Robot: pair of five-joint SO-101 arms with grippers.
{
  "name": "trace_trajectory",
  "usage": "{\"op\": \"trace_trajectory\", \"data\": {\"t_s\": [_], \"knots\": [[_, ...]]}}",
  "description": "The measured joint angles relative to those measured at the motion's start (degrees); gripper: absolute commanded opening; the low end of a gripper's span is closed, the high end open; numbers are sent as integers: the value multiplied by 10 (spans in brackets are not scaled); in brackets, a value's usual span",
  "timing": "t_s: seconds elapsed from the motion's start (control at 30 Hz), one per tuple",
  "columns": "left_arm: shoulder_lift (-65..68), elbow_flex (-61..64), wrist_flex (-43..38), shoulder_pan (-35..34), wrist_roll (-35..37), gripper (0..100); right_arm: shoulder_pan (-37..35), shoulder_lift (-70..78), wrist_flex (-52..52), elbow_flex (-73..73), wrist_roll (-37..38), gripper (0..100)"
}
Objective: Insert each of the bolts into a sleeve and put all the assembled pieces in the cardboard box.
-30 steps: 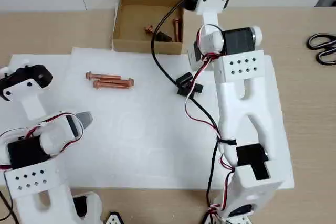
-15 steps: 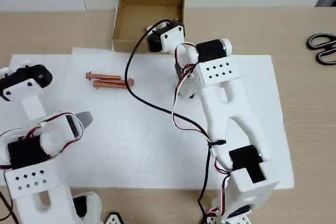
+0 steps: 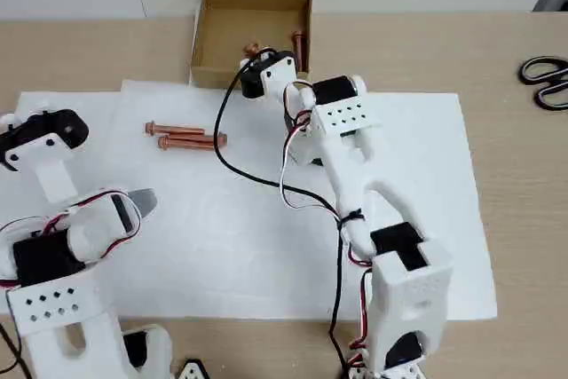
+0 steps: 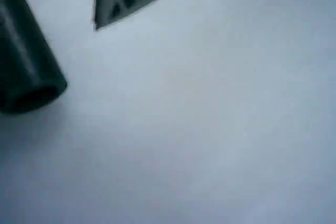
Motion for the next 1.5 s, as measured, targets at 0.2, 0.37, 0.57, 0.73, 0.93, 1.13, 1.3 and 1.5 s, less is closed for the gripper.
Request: {"op": "trace_trajectory", "data": {"t_s": [0.2, 0.37, 0.57, 0.73, 0.93, 1.13, 1.3, 1.5], "knots": [[0, 0, 0, 0, 0, 273, -21, 30, -30, 0, 0, 228], [0, 0, 0, 0, 0, 273, -21, 51, -47, -1, 0, 227], [0, 0, 0, 0, 0, 273, -19, 70, -55, -9, 1, 226], [0, 0, 0, 0, 0, 273, -18, 77, -60, -10, 2, 226], [0, 0, 0, 0, 0, 273, -19, 76, -45, -11, 2, 226], [0, 0, 0, 0, 0, 273, -23, 76, -33, -11, 2, 226], [0, 0, 0, 0, 0, 273, -25, 76, -11, -11, 2, 226], [0, 0, 0, 0, 0, 273, -25, 77, -5, -11, 2, 226]]}}
